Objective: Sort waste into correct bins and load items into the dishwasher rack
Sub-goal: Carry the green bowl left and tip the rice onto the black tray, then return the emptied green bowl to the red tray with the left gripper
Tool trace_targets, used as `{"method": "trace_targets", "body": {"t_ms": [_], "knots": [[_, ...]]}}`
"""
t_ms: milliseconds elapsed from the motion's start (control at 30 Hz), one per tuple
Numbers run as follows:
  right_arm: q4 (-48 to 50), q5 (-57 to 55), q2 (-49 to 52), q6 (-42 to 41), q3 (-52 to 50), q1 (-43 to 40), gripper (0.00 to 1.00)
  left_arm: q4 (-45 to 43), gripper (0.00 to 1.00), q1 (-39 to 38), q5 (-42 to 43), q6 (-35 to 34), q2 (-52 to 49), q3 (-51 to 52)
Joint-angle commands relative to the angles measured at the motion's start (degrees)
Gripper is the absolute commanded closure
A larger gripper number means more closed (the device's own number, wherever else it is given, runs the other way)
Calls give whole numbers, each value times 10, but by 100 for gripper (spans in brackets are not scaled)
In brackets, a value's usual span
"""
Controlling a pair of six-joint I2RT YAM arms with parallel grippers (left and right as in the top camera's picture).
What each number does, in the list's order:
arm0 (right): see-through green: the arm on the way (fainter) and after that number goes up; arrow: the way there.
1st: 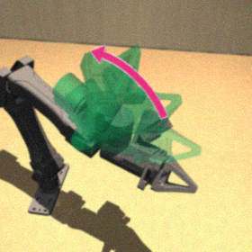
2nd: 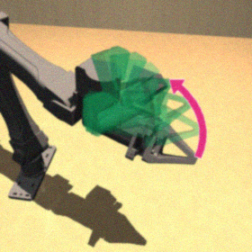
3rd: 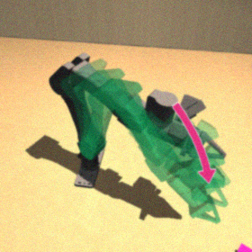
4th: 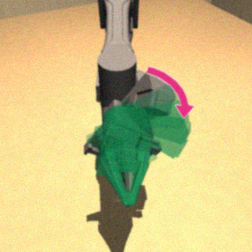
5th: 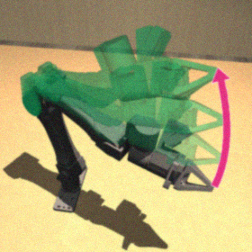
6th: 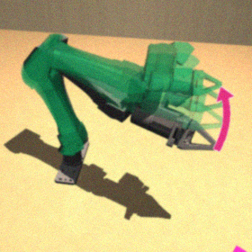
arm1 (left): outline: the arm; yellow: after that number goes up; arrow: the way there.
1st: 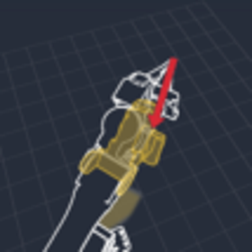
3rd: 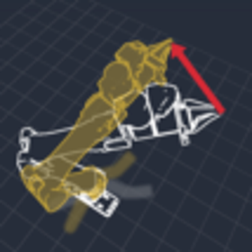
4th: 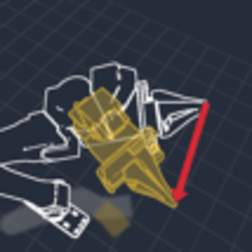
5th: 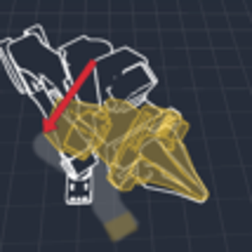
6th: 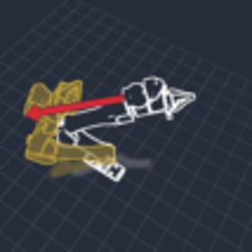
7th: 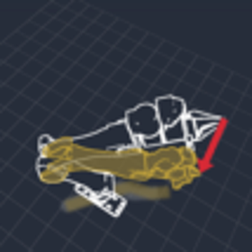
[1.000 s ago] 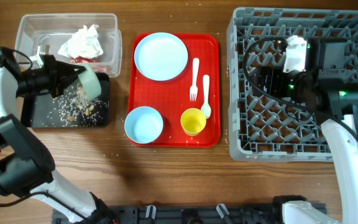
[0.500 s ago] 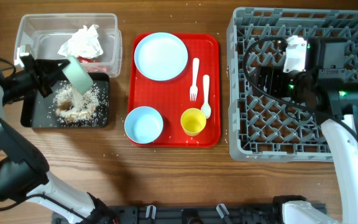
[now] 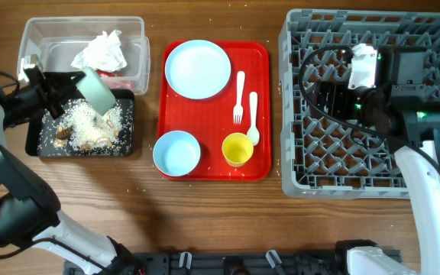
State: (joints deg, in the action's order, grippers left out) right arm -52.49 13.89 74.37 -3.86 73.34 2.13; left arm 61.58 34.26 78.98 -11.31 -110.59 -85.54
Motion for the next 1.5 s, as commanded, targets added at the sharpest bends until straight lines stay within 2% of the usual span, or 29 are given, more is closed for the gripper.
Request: {"method": "trace_targets", "body": {"t_ms": [0, 600, 733, 833, 900, 1000, 1200, 1267, 1367, 1467], "knots": [[1, -5, 3, -7, 10, -2, 0, -1, 96, 4, 17, -14, 0, 2], [-1, -5, 3, -7, 10, -2, 0, -1, 96, 4, -74, -14, 0, 1], [-2, -5, 3, -7, 10, -2, 0, -13, 96, 18, -3, -14, 0, 1], [-1, -5, 3, -6, 10, -2, 0, -4, 96, 25, 8, -14, 0, 1], [-1, -5, 3, -7, 10, -2, 0, 17, 96, 24, 108, -13, 0, 2], [1, -5, 3, -7, 10, -2, 1, -26, 96, 26, 112, -31, 2, -4], [1, -5, 4, -6, 10, -2, 0, -25, 96, 25, 98, -31, 2, -3], [2, -5, 6, -7, 10, -2, 0, -28, 96, 25, 45, -31, 2, -3], [2, -5, 10, -6, 10, -2, 0, -26, 96, 25, -77, -31, 2, -3], [-1, -5, 16, -6, 10, -2, 0, -14, 96, 16, -72, -9, 7, -4]]}}
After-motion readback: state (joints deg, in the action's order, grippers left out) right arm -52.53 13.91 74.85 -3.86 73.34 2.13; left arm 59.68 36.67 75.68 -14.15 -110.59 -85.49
